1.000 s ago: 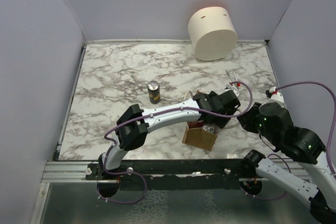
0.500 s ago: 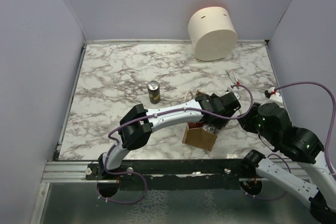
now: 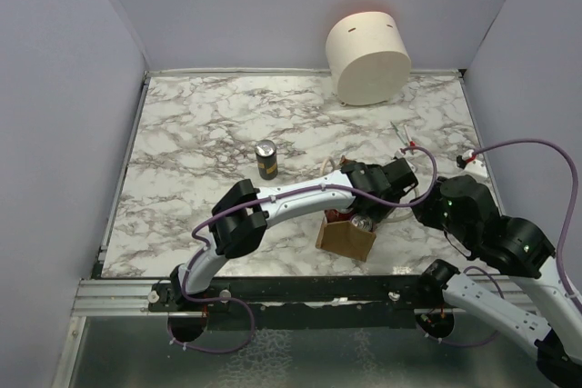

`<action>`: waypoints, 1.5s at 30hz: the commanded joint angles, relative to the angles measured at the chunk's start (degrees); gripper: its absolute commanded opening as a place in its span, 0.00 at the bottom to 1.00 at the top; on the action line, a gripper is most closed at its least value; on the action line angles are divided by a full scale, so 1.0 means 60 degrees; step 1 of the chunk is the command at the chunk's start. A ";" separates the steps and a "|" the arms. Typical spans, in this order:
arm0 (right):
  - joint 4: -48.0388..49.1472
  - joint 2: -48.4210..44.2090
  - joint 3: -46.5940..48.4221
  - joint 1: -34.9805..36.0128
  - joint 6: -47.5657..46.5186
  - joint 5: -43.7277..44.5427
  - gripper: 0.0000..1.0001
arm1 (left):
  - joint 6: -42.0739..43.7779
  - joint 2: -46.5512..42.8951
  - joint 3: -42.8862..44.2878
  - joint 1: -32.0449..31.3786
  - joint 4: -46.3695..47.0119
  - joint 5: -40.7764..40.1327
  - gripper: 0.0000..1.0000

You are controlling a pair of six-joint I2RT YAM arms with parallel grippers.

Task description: Take the beverage out of the canvas bag

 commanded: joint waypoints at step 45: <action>-0.0092 -0.0418 -0.0530 0.0016 0.0944 0.0467 0.05 | 0.0888 -0.4051 0.3724 0.1700 -0.0921 -0.0770 0.00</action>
